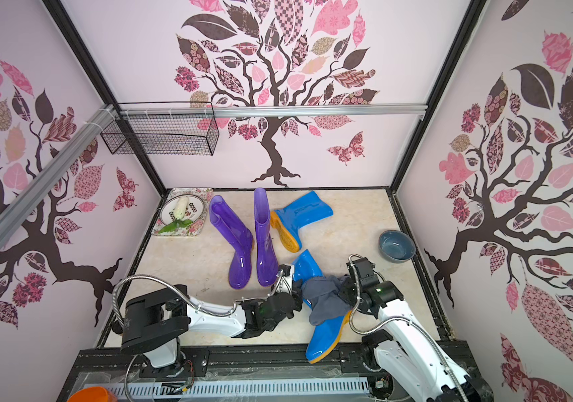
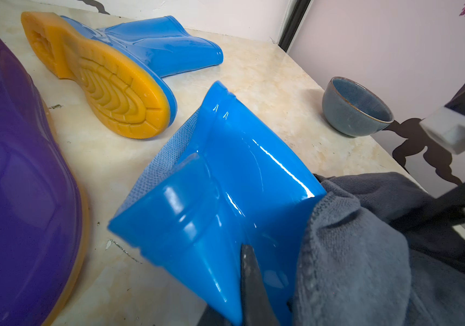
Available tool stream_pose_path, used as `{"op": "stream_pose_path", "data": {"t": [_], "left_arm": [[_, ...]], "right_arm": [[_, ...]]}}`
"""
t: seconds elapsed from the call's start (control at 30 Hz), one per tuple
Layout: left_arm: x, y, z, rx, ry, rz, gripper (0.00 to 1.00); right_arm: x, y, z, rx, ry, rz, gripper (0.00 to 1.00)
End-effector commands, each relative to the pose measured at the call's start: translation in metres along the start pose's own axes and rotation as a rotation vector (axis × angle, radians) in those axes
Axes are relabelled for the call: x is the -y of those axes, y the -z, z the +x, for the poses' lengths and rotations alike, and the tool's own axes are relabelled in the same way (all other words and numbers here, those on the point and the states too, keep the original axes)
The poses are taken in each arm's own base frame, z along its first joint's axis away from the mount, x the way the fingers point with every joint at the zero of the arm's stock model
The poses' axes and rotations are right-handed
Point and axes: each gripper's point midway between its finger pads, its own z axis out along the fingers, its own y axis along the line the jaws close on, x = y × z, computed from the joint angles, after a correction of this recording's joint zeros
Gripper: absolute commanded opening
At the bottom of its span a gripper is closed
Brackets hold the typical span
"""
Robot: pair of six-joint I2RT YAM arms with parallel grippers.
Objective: Wipe the rubber boots with a cloth
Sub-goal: Wipe the dirt off the rubber boot.
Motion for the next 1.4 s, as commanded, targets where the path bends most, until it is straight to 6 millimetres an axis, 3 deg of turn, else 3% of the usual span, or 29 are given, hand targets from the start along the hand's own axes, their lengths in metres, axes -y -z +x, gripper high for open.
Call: {"op": "stream_pose_path", "data": {"t": [0.0, 0.13, 0.2, 0.27, 0.33, 0.47, 0.53, 0.7, 0.9, 0.97, 1.17, 1.27, 1.37], "left_arm": [[0.006, 0.004, -0.018, 0.047, 0.038, 0.012, 0.00], [0.004, 0.004, -0.015, 0.044, 0.037, 0.010, 0.00], [0.005, 0.003, -0.014, 0.041, 0.039, 0.014, 0.00], [0.005, 0.003, -0.014, 0.042, 0.038, 0.014, 0.00], [0.004, 0.003, -0.015, 0.046, 0.038, 0.008, 0.00], [0.003, 0.000, -0.012, 0.048, 0.036, 0.003, 0.00], [0.002, -0.002, -0.012, 0.047, 0.039, 0.003, 0.00], [0.002, -0.002, -0.013, 0.045, 0.047, 0.006, 0.00], [0.000, 0.004, -0.014, 0.043, 0.051, 0.003, 0.00], [-0.001, 0.005, -0.014, 0.043, 0.050, 0.000, 0.00], [0.004, 0.003, -0.008, 0.031, 0.049, 0.011, 0.00], [0.007, 0.002, -0.008, 0.032, 0.052, 0.016, 0.00], [0.010, 0.002, -0.010, 0.032, 0.045, 0.023, 0.00]], "right_arm": [[0.003, -0.014, -0.017, 0.054, -0.045, 0.025, 0.00], [0.013, -0.028, -0.025, 0.022, -0.094, 0.036, 0.00], [0.005, -0.026, -0.029, 0.009, -0.079, -0.003, 0.00], [-0.021, -0.011, -0.022, -0.072, -0.024, -0.113, 0.00], [-0.032, 0.008, -0.010, -0.119, -0.013, -0.151, 0.00], [-0.036, 0.048, -0.002, -0.012, -0.078, -0.266, 0.00], [-0.031, 0.054, 0.002, 0.004, -0.108, -0.278, 0.00], [-0.015, 0.015, 0.013, -0.045, -0.102, -0.207, 0.00], [0.009, -0.024, -0.008, -0.005, -0.098, -0.052, 0.00], [0.014, -0.037, -0.005, -0.077, -0.131, -0.052, 0.00], [-0.026, -0.037, -0.006, -0.137, -0.092, -0.239, 0.00], [-0.081, -0.023, -0.010, -0.188, -0.029, -0.504, 0.00], [-0.124, -0.013, -0.011, -0.258, 0.079, -0.634, 0.00]]}}
